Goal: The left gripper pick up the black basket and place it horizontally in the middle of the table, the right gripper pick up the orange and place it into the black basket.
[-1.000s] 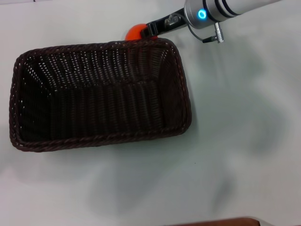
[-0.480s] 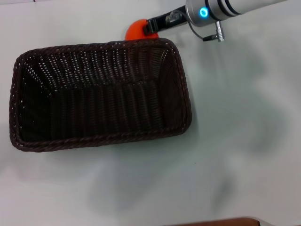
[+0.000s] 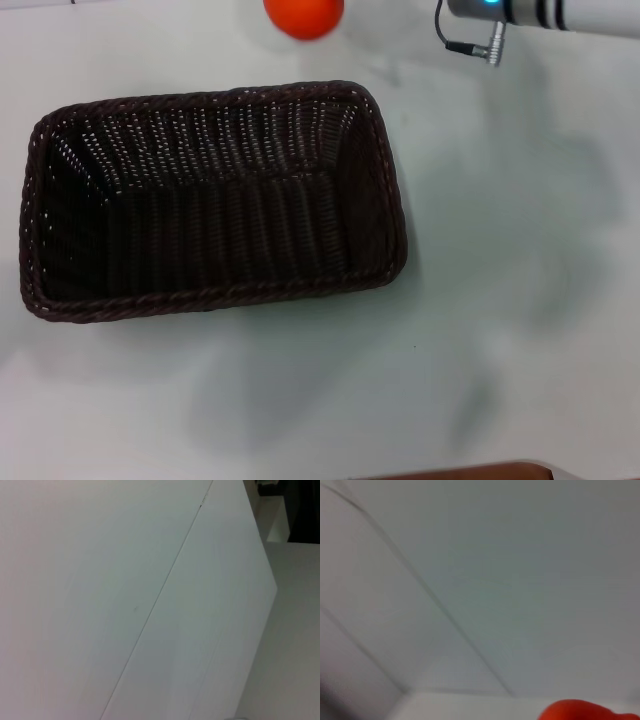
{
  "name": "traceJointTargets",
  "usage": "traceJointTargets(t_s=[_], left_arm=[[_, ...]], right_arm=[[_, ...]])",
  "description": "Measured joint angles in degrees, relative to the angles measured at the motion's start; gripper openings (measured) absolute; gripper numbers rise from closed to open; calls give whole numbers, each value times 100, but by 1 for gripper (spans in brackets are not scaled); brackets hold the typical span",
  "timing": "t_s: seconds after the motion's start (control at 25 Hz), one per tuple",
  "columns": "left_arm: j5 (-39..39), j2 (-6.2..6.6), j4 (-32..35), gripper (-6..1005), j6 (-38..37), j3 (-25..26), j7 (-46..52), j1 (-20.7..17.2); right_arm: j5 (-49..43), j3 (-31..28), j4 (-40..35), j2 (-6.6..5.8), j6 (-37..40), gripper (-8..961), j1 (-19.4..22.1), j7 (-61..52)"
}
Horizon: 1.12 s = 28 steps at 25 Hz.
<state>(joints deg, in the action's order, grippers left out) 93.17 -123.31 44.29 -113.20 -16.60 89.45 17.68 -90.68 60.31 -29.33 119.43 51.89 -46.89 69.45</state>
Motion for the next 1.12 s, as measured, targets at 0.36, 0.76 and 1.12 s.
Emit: traceJointTargets(t_s=[0.36,0.76,1.12], left_arm=[[4,-26,-20,703,38,-63,-11,48],[9,-21,-159,703,54,-158,-23,156],[-1,-26,-291,702,54,-170,-47,162]], right_arm=[[744,182,-17,0,2443,63,182,1906],[578,1018,-29,3,2943,146,131,2456],[609,919,-29,6,2903,507,267,2555]])
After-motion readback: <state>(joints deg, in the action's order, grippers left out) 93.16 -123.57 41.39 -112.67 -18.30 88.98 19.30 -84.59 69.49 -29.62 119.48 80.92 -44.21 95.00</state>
